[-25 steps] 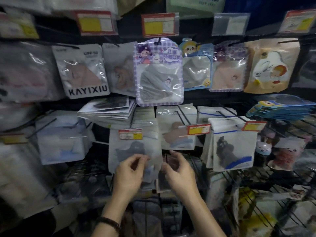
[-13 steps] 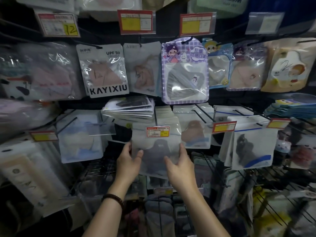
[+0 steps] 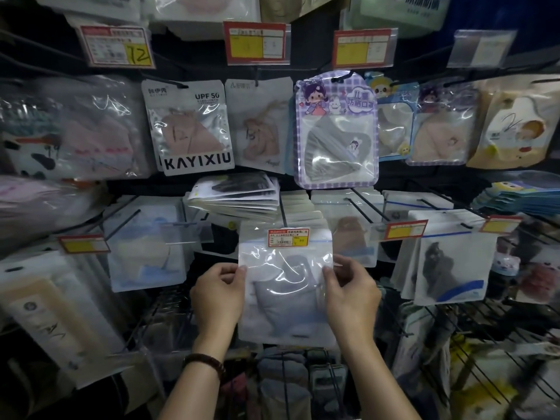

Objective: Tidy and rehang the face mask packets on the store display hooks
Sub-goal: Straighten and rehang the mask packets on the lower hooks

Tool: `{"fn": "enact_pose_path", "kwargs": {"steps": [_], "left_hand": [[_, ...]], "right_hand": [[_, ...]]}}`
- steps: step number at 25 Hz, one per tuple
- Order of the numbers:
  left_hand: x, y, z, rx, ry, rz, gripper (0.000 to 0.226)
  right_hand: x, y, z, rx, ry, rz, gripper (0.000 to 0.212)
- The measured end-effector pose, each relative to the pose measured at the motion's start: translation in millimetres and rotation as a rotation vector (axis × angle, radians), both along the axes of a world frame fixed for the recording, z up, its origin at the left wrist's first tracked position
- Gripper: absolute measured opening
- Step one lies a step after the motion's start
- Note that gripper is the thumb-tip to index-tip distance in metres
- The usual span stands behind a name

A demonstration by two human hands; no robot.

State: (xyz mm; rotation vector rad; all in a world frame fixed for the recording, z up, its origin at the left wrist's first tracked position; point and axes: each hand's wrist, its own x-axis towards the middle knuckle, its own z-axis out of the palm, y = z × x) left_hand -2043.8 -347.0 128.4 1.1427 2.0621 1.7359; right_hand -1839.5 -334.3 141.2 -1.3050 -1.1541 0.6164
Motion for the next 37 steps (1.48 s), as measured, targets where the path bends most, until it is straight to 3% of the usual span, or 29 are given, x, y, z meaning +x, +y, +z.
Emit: {"fn": "enact_pose_path", "kwargs": {"steps": [2, 7, 10, 26, 37], "left_hand": [[1, -7, 2, 0.026, -0.122, -0.022, 0.01], [5, -24, -12, 0.241, -0.525, -0.146, 0.019], [24, -24, -30, 0.257, -0.618, -0.145, 0.018], [122, -15, -52, 0.329, -0.724, -0.18, 0.025], [165, 11, -26, 0.27, -0.574, -0.21, 0.024]], "right_hand": [[1, -4, -3, 0.054, 0.111, 0.038, 0.026], [8, -11, -19, 0.139, 0.292, 0.057, 0.018], [22, -10, -32, 0.1, 0.362, 0.037, 0.011], [104, 4, -40, 0.086, 0.578, 0.015, 0.005], [152, 28, -13, 0.081, 0.559, -0.024, 0.011]]}}
